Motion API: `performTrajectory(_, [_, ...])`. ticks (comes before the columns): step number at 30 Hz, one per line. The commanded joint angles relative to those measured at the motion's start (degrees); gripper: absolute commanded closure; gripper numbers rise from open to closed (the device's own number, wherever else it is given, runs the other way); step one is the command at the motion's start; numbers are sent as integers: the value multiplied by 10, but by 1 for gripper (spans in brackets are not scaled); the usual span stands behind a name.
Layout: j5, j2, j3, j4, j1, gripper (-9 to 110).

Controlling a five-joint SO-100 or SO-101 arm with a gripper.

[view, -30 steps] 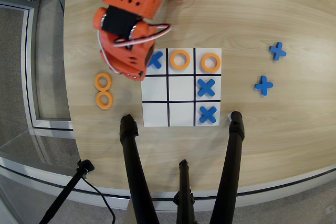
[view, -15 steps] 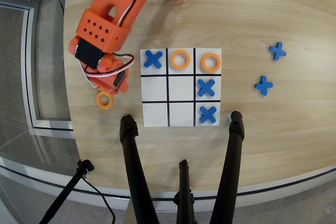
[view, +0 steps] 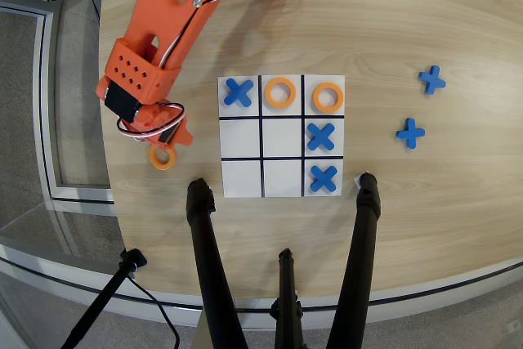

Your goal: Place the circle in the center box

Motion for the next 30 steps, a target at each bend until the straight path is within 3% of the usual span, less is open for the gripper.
performTrajectory(1, [-6, -11, -29, -10, 3, 77])
performTrajectory(15, [-13, -104, -127, -8, 22, 77])
performTrajectory(30, [-15, -125, -127, -5, 23, 77])
